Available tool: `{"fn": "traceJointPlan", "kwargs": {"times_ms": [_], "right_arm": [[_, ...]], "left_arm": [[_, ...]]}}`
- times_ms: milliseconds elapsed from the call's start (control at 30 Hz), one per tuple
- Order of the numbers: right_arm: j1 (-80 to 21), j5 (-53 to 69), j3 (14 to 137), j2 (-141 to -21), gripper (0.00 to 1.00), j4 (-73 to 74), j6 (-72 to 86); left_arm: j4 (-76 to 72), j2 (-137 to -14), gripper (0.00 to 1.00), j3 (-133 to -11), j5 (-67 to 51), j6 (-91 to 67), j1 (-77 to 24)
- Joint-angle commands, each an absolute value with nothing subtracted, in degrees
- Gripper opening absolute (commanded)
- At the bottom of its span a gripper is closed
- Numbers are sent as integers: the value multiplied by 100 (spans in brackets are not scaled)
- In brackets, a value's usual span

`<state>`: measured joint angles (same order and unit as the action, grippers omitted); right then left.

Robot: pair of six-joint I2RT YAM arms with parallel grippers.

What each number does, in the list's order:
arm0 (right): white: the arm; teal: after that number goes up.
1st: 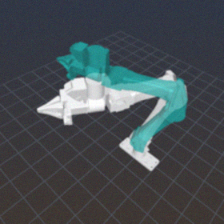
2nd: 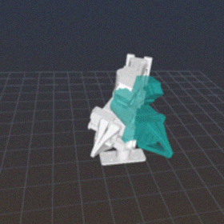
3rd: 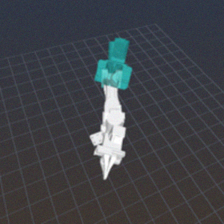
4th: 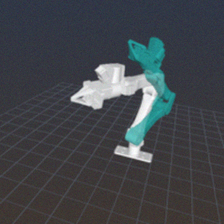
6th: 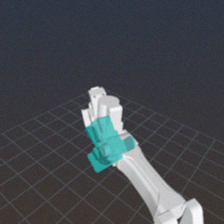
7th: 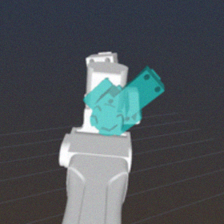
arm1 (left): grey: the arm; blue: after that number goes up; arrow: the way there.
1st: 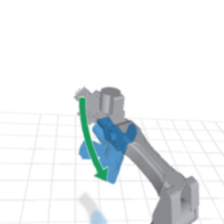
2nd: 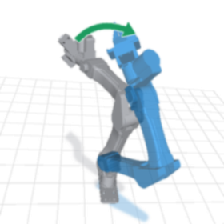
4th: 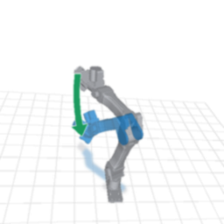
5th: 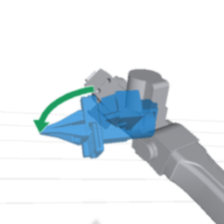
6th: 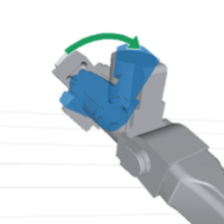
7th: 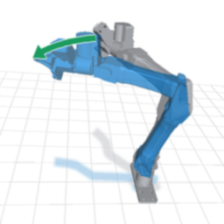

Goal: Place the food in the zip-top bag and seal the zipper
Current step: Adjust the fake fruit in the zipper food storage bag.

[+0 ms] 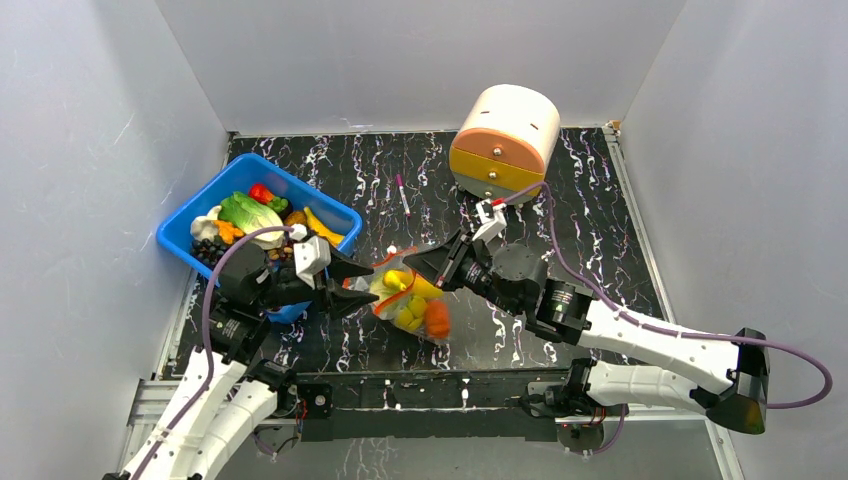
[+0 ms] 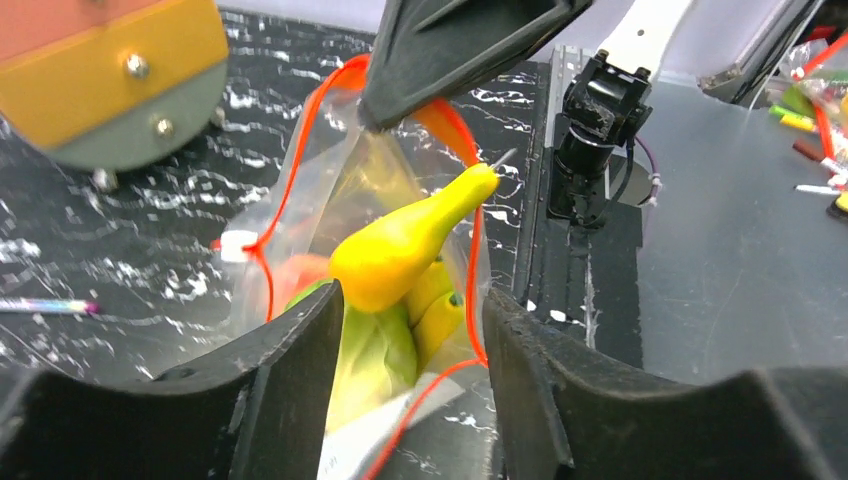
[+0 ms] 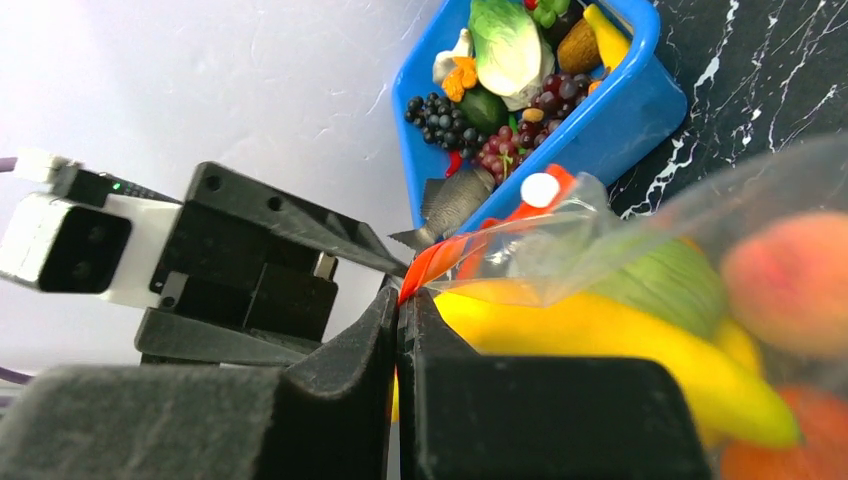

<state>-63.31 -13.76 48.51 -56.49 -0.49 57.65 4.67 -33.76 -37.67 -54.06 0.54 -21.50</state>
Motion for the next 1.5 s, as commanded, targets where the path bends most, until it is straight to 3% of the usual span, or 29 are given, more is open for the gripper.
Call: {"fn": "traceJointPlan", "kwargs": {"times_ms": [0,67,167,733,1133,1267,1467], "right_arm": [[-6318,-971,5070,-5546,0,-599,5569],[-6319,-764,5138,-5618,0,-593,5443],[-6319,-474,5270,-5710,0,-527,5228],[-6319,24,5617,-5963,0,-588,4916],[-6319,230,5895,-6216,0,-692,4918],[-6319,364,6012,-6295,0,-688,4740],[-6319,569,6135,-6379,0,-686,4647]], "left_arm": [[87,-3277,45,-3856,-5890,1037,-2163],[336,-3460,39,-4058,-5986,1385,-2162],[397,-3712,45,-4240,-6598,1578,-2162],[-750,-4021,45,-3755,-7778,1060,-2162],[-266,-4289,22,-3719,-7547,1570,-2162],[-135,-4162,6,-3615,-7088,1562,-2162],[414,-4237,0,-3707,-6687,1773,-2162]]}}
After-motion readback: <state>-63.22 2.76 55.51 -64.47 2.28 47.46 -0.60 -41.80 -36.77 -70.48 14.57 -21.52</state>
